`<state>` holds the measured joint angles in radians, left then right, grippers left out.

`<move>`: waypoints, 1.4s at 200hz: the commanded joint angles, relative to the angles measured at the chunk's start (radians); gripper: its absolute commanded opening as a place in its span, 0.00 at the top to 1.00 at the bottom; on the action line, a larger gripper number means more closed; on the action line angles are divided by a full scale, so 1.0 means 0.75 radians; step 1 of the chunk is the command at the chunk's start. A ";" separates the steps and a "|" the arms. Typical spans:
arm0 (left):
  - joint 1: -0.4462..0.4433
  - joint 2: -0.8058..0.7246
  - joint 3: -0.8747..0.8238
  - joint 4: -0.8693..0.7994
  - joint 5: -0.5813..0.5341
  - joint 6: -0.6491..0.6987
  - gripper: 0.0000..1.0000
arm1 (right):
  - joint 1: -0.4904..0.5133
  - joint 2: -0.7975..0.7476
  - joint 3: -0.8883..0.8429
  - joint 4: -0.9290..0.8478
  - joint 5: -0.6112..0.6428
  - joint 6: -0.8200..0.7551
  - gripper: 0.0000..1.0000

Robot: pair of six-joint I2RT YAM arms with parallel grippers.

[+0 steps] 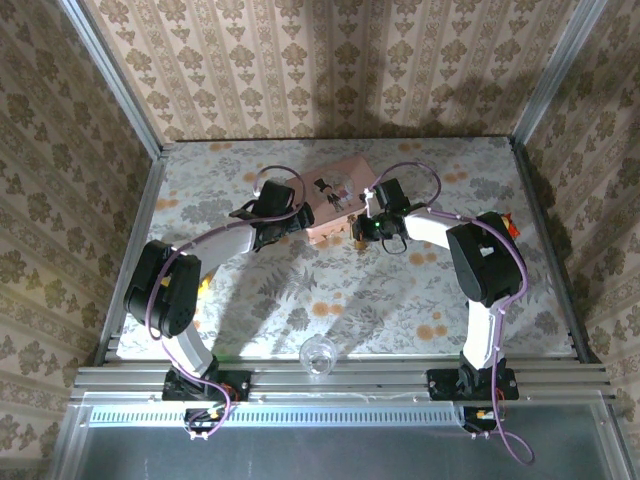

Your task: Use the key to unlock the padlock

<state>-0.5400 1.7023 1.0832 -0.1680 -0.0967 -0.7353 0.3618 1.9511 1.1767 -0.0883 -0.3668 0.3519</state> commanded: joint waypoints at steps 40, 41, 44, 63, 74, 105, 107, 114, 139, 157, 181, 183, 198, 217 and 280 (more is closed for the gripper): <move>-0.080 0.033 -0.035 0.001 -0.080 0.031 0.00 | -0.002 -0.057 -0.106 0.173 -0.023 0.256 1.00; -0.081 0.034 -0.035 0.001 -0.081 0.031 0.00 | -0.002 -0.056 -0.108 0.175 -0.023 0.258 1.00; -0.084 0.036 -0.037 0.001 -0.082 0.032 0.00 | -0.002 -0.058 -0.109 0.177 -0.021 0.264 1.00; -0.102 0.047 -0.035 0.003 -0.088 0.028 0.00 | -0.002 -0.064 -0.117 0.191 -0.013 0.299 1.00; -0.108 0.054 -0.033 0.005 -0.090 0.022 0.00 | -0.001 -0.072 -0.118 0.191 -0.006 0.313 1.00; -0.115 0.061 -0.042 0.022 -0.081 0.018 0.00 | -0.002 -0.097 -0.125 0.193 0.012 0.347 1.00; -0.115 0.062 -0.043 0.023 -0.080 0.019 0.00 | -0.002 -0.098 -0.126 0.193 0.014 0.348 1.00; -0.116 0.065 -0.043 0.024 -0.077 0.021 0.00 | -0.001 -0.100 -0.127 0.192 0.016 0.351 1.00; -0.124 0.072 -0.051 0.024 -0.082 0.021 0.00 | -0.004 -0.100 -0.139 0.198 0.030 0.385 1.00; -0.127 0.070 -0.067 0.025 -0.085 0.009 0.00 | -0.019 -0.098 -0.153 0.228 0.027 0.431 1.00; -0.128 0.064 -0.092 0.035 -0.080 -0.005 0.00 | -0.032 -0.091 -0.166 0.269 0.025 0.483 1.00; -0.127 0.064 -0.094 0.036 -0.078 -0.005 0.00 | -0.032 -0.091 -0.165 0.272 0.025 0.486 1.00; -0.129 0.062 -0.104 0.046 -0.063 -0.005 0.00 | -0.032 -0.090 -0.170 0.294 0.029 0.511 1.00; -0.131 0.062 -0.112 0.050 -0.060 -0.005 0.00 | -0.032 -0.084 -0.181 0.331 0.038 0.549 1.00; -0.137 0.058 -0.143 0.060 -0.063 -0.017 0.00 | -0.038 -0.041 -0.194 0.417 0.059 0.684 1.00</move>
<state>-0.6250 1.7195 1.0229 -0.0120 -0.1707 -0.7525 0.3428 1.9110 1.0409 0.1524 -0.3603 0.7975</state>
